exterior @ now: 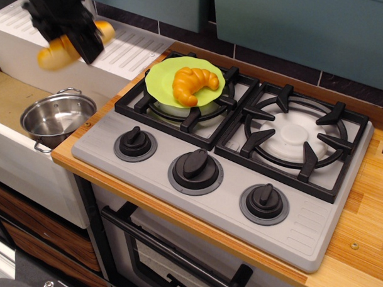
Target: Put crossaint on plate and bread in pot or pan in sink
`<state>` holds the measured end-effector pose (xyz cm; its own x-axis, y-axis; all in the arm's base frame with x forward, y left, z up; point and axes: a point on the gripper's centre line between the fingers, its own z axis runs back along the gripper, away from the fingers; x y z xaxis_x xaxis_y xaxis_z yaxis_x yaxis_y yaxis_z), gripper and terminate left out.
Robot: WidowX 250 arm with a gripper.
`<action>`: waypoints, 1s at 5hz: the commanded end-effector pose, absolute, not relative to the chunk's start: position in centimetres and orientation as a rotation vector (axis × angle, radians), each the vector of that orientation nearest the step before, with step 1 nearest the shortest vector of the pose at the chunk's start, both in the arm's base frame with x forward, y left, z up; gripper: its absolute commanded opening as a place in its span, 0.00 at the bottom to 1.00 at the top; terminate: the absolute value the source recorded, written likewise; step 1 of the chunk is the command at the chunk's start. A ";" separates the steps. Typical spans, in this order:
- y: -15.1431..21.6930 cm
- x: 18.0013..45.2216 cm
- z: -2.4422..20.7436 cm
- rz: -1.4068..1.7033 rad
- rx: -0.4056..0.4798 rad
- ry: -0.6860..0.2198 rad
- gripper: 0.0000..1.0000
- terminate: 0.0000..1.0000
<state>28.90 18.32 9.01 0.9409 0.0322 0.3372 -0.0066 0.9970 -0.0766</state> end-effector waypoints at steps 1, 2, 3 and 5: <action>21.7 29.4 6.2 0.023 -0.111 -0.411 0.00 0.00; 21.8 28.6 4.5 0.047 -0.123 -0.427 0.00 0.00; 21.9 28.0 3.0 0.052 -0.141 -0.436 0.00 0.00; 21.3 27.8 0.6 0.029 -0.164 -0.461 1.00 0.00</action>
<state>27.21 20.84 -0.48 0.9116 0.0776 0.4036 0.0050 0.9798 -0.1999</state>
